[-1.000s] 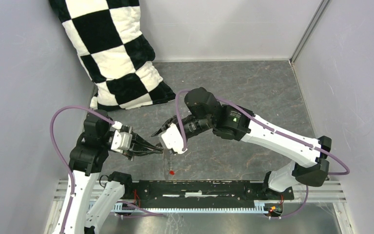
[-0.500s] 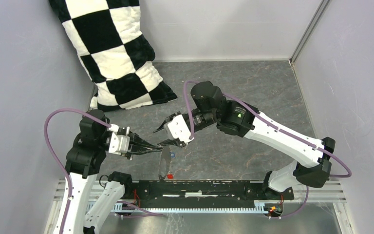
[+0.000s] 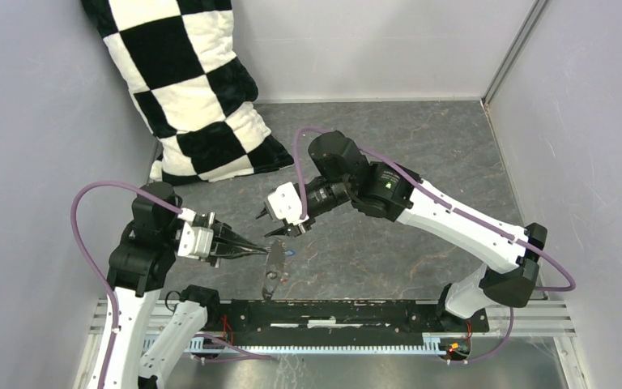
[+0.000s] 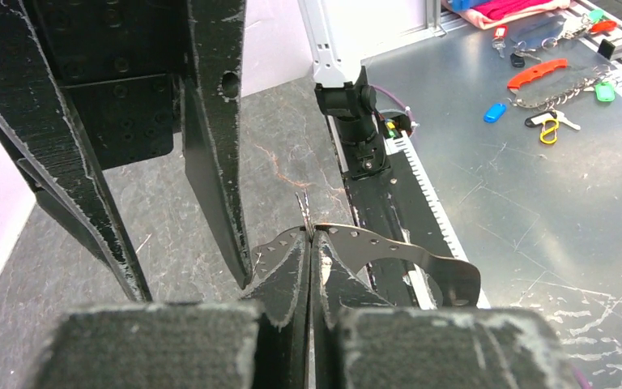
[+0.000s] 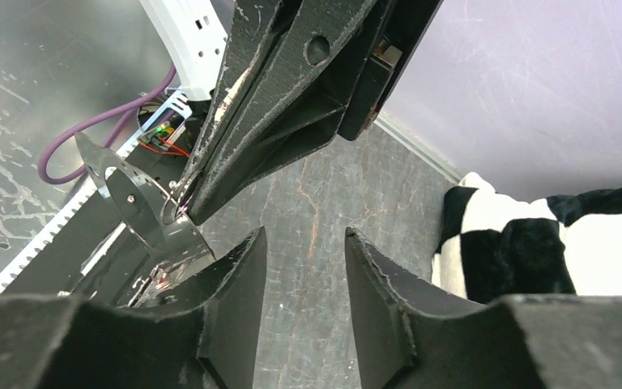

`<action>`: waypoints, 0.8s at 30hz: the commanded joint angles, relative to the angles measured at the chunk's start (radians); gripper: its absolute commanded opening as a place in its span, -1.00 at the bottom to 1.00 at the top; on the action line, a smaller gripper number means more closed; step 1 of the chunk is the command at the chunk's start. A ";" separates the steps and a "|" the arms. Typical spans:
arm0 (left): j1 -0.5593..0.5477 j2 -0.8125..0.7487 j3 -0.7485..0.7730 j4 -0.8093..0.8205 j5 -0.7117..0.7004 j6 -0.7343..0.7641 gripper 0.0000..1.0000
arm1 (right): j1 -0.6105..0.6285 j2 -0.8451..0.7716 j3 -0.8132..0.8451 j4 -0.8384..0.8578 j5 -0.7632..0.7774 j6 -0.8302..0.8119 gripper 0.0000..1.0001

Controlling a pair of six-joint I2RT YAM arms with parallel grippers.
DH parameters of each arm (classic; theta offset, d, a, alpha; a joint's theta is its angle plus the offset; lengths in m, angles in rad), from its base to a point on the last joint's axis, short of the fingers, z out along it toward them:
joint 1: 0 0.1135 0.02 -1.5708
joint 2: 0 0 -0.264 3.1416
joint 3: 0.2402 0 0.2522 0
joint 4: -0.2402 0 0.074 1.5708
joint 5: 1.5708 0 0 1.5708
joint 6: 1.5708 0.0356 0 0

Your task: Put the keys on the keyring

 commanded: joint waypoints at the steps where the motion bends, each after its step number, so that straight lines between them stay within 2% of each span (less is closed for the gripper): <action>1: -0.001 0.023 0.040 -0.054 0.046 0.100 -0.96 | -0.002 -0.007 0.032 0.050 -0.027 0.046 -0.14; 6: 0.000 0.012 0.022 -0.065 0.006 0.097 -0.96 | -0.048 -0.065 -0.053 0.128 0.030 0.107 -0.35; 8: 0.000 0.013 0.011 -0.060 0.001 0.082 -0.96 | -0.087 -0.107 -0.129 0.211 0.081 0.150 -0.27; 10: 0.000 0.009 -0.001 -0.065 -0.016 0.081 -0.95 | -0.133 -0.165 -0.243 0.341 0.207 0.231 -0.15; 13: 0.000 -0.005 -0.001 -0.058 -0.018 0.067 -0.95 | -0.223 -0.246 -0.415 0.497 0.370 0.345 -0.08; 17: 0.000 -0.019 0.013 -0.044 -0.085 0.053 -0.96 | -0.261 -0.344 -0.644 0.570 0.499 0.387 0.08; 20: 0.000 -0.032 -0.002 0.022 -0.176 0.012 -0.95 | -0.259 -0.419 -0.838 0.577 0.497 0.401 0.19; 24: 0.000 -0.054 -0.061 0.254 -0.299 -0.171 -0.96 | -0.239 -0.533 -1.089 0.748 0.423 0.517 0.20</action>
